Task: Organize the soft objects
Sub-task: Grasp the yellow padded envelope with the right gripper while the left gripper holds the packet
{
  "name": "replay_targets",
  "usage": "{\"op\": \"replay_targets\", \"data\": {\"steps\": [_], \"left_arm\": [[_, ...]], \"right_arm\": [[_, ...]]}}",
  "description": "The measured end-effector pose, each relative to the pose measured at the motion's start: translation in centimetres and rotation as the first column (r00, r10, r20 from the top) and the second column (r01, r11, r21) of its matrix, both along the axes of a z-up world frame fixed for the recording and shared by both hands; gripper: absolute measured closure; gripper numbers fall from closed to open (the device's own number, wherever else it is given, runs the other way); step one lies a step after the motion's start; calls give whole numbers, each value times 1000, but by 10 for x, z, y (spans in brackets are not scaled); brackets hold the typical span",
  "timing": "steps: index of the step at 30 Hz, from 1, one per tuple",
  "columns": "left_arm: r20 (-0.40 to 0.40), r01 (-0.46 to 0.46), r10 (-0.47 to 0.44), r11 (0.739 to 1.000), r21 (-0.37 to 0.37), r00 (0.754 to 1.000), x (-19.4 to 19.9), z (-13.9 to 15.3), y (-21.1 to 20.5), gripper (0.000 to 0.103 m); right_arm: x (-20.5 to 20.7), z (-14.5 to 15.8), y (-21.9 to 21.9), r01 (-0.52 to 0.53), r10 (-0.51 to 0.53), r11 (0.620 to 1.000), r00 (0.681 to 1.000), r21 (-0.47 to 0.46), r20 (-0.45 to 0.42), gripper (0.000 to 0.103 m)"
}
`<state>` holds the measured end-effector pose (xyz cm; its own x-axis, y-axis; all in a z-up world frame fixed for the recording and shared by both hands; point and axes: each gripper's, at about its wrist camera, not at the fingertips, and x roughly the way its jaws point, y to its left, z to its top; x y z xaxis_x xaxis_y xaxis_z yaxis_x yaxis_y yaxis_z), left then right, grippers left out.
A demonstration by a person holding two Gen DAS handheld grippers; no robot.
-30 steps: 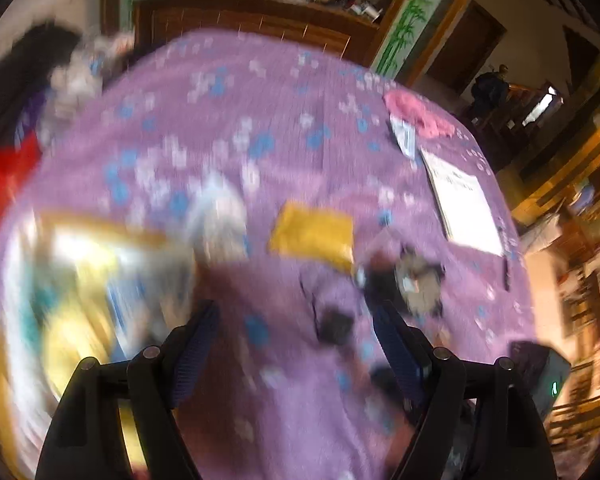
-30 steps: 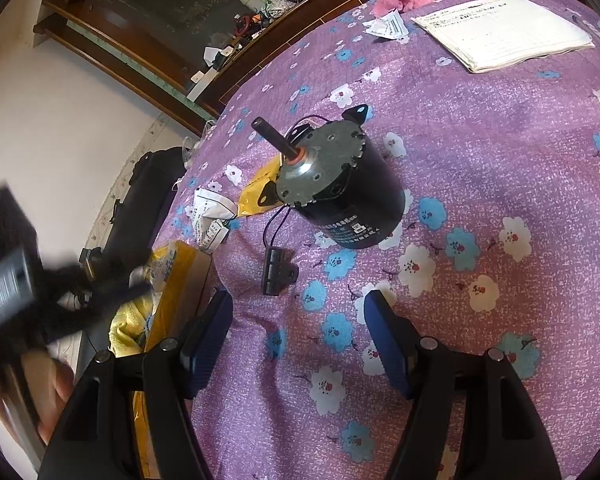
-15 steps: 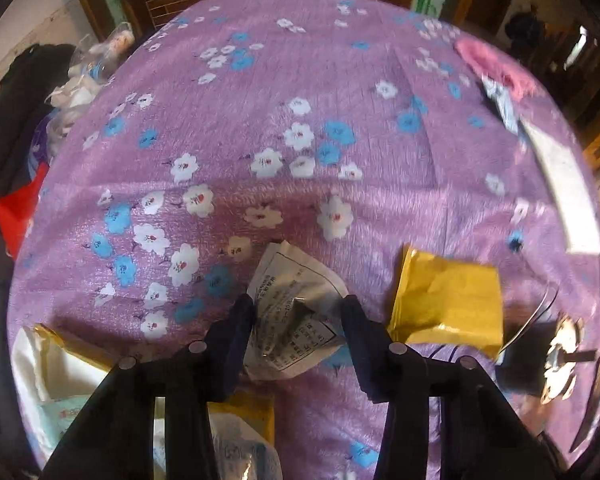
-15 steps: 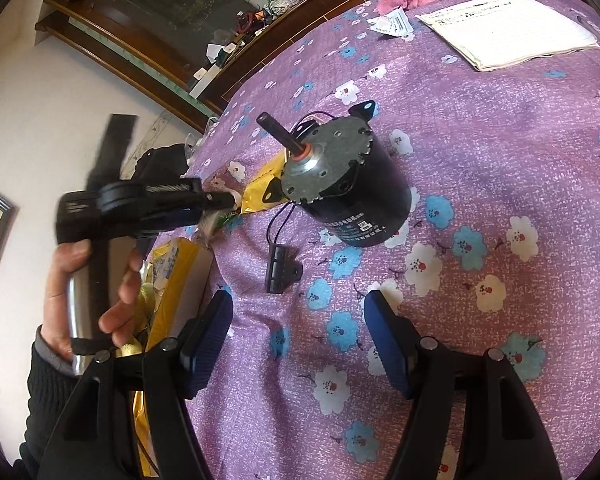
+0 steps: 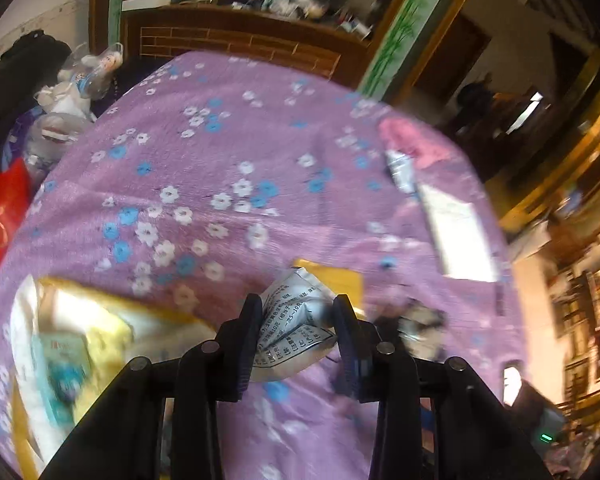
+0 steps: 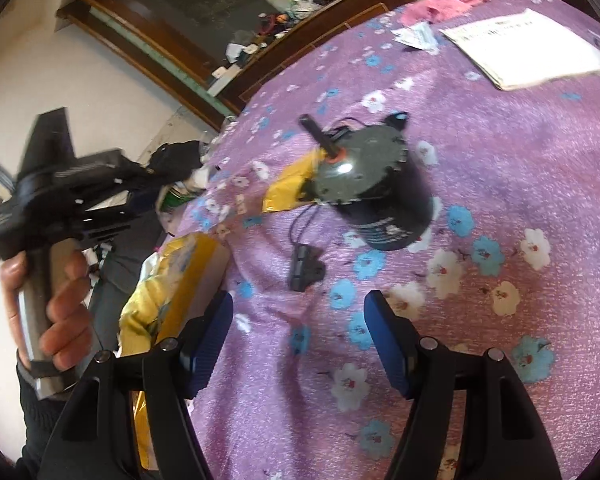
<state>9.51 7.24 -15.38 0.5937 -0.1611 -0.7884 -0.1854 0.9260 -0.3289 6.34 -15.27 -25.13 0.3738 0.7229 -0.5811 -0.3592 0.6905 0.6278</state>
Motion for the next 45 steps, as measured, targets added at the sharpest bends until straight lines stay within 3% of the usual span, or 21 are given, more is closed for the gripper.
{"op": "replay_targets", "data": {"steps": [7, 14, 20, 23, 26, 33, 41, 45], "left_arm": [[82, -34, 44, 993, -110, 996, -77, 21, 12, 65], [119, -104, 120, 986, -133, 986, -137, 18, 34, 65], [117, -150, 171, 973, -173, 978, -163, 8, 54, 65], [119, -163, 188, 968, -190, 975, -168, 5, 61, 65], [113, -167, 193, 964, -205, 975, -171, 1, 67, 65], [92, -171, 195, 960, -220, 976, -176, -8, 73, 65], [93, -172, 196, 960, -221, 976, -176, -10, 73, 65], [88, -169, 192, 960, -223, 977, -176, -10, 71, 65]], "right_arm": [[-15, 14, 13, -82, 82, 997, 993, 4, 81, 35], [-11, 29, 37, -101, 101, 995, 994, 2, 46, 35], [9, 44, 81, -55, 70, 982, 994, -181, 80, 35], [28, 42, 103, -14, 46, 959, 994, -284, 104, 35], [42, 40, 123, 48, 22, 911, 986, -409, 163, 36], [67, 32, 137, 194, -52, 810, 964, -554, 261, 36], [58, 19, 162, 168, 55, 721, 953, -672, 298, 36], [69, 10, 161, 158, 17, 716, 970, -680, 243, 36]]}}
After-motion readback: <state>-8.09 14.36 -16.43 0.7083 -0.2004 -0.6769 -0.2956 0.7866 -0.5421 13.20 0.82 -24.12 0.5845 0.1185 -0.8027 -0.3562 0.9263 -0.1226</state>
